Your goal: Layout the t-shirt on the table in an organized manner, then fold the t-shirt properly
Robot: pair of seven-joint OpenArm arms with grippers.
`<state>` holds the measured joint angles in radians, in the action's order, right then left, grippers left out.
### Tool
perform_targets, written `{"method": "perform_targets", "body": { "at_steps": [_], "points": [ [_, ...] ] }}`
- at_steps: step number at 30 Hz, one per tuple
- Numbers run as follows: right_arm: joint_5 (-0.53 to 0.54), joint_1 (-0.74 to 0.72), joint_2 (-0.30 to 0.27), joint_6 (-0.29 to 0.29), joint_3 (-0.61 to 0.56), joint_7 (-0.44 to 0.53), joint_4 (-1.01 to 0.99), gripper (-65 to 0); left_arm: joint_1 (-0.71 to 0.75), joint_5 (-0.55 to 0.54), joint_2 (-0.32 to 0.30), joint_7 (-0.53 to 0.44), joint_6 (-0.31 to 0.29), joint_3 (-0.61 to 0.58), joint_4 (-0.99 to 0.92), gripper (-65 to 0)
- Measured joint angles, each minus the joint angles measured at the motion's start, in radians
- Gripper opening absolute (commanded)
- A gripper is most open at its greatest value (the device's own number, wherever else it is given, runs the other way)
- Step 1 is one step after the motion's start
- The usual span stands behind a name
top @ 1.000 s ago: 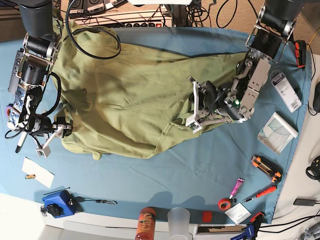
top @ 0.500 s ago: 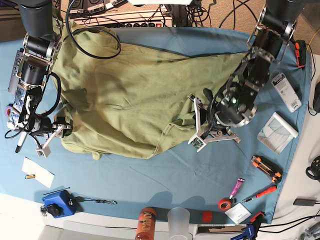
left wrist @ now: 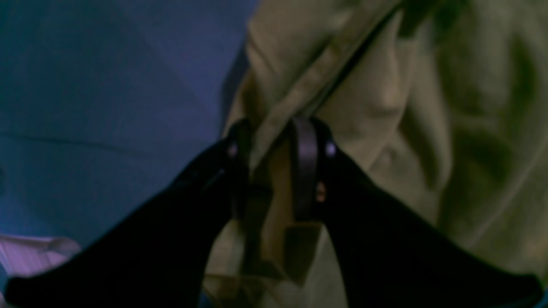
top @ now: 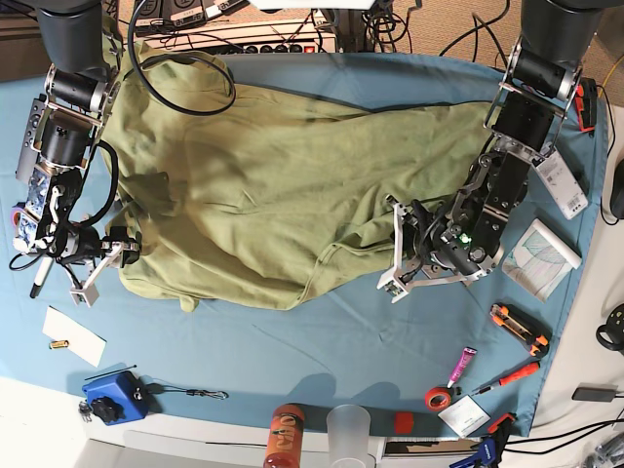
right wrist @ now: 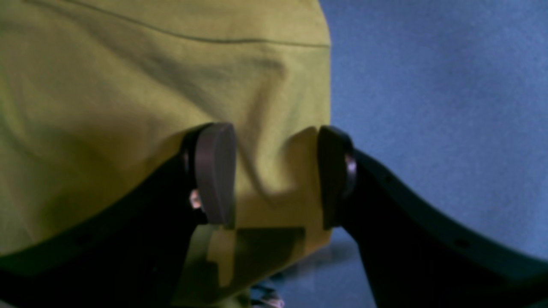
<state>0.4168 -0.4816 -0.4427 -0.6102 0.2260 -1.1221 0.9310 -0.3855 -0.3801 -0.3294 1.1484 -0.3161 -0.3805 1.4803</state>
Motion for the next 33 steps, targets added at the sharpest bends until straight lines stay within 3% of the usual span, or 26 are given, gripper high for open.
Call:
{"method": "perform_targets", "body": {
  "at_steps": [3, 6, 10, 14, 18, 21, 25, 29, 33],
  "points": [
    [0.000, 0.000, 0.000, 0.000, 0.000, 0.000, 0.000, -34.6, 0.000, 0.000, 0.000, 0.003, 0.000, 0.000, -0.015, -49.8],
    [0.000, 0.000, 0.000, 0.000, 0.000, 0.000, 0.000, -34.6, 0.000, 0.000, 0.000, 0.010, 0.001, 0.000, -0.021, -64.6],
    [0.000, 0.000, 0.000, 0.000, 0.000, 0.000, 0.000, -34.6, 0.000, 0.000, 0.000, 0.018, 0.005, 0.000, -0.021, -65.0],
    [0.000, 0.000, 0.000, 0.000, 0.000, 0.006, 0.000, -34.6, -0.011, 0.022, 0.000, 0.023, 0.091, 0.000, -0.021, -65.0],
    [0.000, 0.000, 0.000, 0.000, 0.000, 0.018, 0.000, -34.6, -0.063, 0.102, -0.001, 0.031, 0.137, 0.000, -0.006, -65.0],
    [-0.001, 0.000, 0.000, 0.000, 0.000, 0.023, 0.000, -35.1, -0.121, 0.110, 0.000, -0.008, 0.141, 0.000, -0.002, -65.0],
    [0.000, 0.000, 0.000, 0.000, 0.000, 0.041, 0.000, -48.4, -0.160, 0.111, 0.000, -0.063, 0.140, 0.000, -0.004, -65.0],
    [0.000, 0.000, 0.000, 0.000, 0.000, 0.073, 0.000, -63.9, -0.208, 0.199, 0.000, -0.131, 0.136, -0.001, -0.062, -65.0],
    [-0.029, -0.001, 0.000, 0.000, 0.000, 0.150, 0.000, -65.0, -0.264, 0.240, -0.002, -0.200, 0.169, -0.001, -0.175, -65.0]
  ]
}}
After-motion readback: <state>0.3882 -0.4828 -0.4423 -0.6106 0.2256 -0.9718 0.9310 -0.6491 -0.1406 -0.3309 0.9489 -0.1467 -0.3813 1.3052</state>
